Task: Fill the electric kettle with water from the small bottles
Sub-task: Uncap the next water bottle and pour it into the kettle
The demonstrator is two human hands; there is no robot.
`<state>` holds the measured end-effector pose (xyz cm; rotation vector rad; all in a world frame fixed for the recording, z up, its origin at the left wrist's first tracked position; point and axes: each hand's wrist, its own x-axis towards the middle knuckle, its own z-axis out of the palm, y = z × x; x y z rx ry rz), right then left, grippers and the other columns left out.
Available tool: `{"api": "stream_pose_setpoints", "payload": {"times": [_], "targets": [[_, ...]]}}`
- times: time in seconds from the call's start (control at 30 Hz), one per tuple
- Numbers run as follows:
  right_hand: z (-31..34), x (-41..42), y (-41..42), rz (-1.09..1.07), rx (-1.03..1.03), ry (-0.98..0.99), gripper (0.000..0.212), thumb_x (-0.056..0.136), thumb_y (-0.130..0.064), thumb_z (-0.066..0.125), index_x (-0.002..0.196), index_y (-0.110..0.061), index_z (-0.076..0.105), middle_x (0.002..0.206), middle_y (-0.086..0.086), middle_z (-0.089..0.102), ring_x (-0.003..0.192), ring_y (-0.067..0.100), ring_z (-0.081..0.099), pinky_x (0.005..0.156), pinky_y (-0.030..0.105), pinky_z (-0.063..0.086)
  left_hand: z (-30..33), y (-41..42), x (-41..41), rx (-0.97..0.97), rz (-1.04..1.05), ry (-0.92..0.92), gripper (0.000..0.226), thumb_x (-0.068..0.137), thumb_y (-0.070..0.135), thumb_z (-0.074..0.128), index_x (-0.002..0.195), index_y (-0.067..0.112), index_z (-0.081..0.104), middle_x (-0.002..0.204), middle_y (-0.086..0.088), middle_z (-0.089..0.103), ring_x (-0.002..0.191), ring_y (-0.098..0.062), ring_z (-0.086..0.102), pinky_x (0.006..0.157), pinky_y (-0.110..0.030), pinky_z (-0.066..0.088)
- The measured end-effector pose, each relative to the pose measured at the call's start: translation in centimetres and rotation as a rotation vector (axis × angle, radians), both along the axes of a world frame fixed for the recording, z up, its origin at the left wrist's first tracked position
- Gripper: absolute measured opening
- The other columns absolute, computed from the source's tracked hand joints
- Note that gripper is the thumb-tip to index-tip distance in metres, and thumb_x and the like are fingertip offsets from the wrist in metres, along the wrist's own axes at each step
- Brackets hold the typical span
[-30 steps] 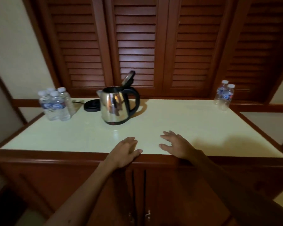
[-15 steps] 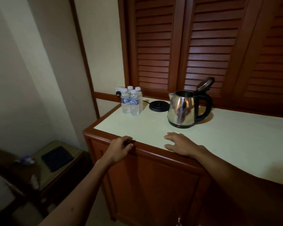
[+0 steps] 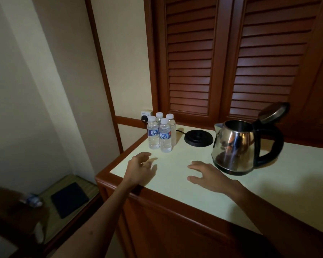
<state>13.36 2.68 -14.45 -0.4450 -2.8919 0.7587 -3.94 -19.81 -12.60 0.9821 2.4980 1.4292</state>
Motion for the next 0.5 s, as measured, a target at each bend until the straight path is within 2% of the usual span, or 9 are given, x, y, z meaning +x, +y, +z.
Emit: {"api": "stream_pose_setpoints", "payload": {"times": [0.07, 0.13, 0.27, 0.37, 0.5], "targets": [[-0.4, -0.5, 0.6, 0.015, 0.006, 0.019, 0.065, 0.086, -0.057, 0.057, 0.142, -0.027, 0.044, 0.155, -0.009, 0.029, 0.142, 0.006, 0.023, 0.117, 0.03, 0.021, -0.2, 1.7, -1.9, 0.078, 0.036, -0.121, 0.048, 0.083, 0.017, 0.078, 0.128, 0.018, 0.059, 0.121, -0.002, 0.065, 0.102, -0.014, 0.066, 0.082, -0.031, 0.06], [-1.0, -0.6, 1.0, 0.034, 0.04, 0.041, 0.063, 0.088, -0.058, 0.054, 0.143, -0.029, 0.042, 0.155, -0.011, 0.027, 0.143, 0.003, 0.017, 0.116, 0.025, 0.015, -0.2, 3.3, -3.8, 0.108, 0.054, -0.182, 0.052, 0.086, 0.011, 0.075, 0.134, 0.017, 0.054, 0.127, -0.005, 0.062, 0.108, -0.018, 0.064, 0.081, -0.027, 0.057], [-2.3, -0.7, 1.3, 0.048, 0.14, 0.083, 0.073, 0.083, -0.072, 0.043, 0.143, -0.032, 0.039, 0.156, -0.014, 0.025, 0.144, 0.0, 0.013, 0.116, 0.024, 0.014, 0.0, 6.1, -6.6, 0.134, 0.014, -0.193, 0.062, 0.086, 0.013, 0.074, 0.141, 0.022, 0.046, 0.129, 0.007, 0.057, 0.112, -0.014, 0.056, 0.082, -0.023, 0.051], [-2.7, -0.5, 1.2, 0.038, 0.178, 0.16, 0.069, 0.083, -0.069, 0.041, 0.142, -0.032, 0.043, 0.154, -0.015, 0.028, 0.143, 0.001, 0.017, 0.114, 0.019, 0.012, -0.5, 7.2, -8.4, 0.145, -0.009, -0.18, 0.067, 0.082, 0.018, 0.079, 0.14, 0.03, 0.047, 0.136, 0.012, 0.057, 0.119, -0.013, 0.058, 0.093, -0.032, 0.054], [-2.8, -0.6, 0.9, 0.043, 0.194, 0.231, 0.071, 0.08, -0.069, 0.037, 0.137, -0.028, 0.051, 0.151, -0.011, 0.036, 0.142, 0.004, 0.025, 0.11, 0.015, 0.013, -0.8, 7.9, -10.1, 0.146, -0.021, -0.136, 0.07, 0.079, 0.017, 0.083, 0.138, 0.03, 0.047, 0.134, 0.011, 0.059, 0.12, -0.013, 0.058, 0.093, -0.027, 0.051]]}}
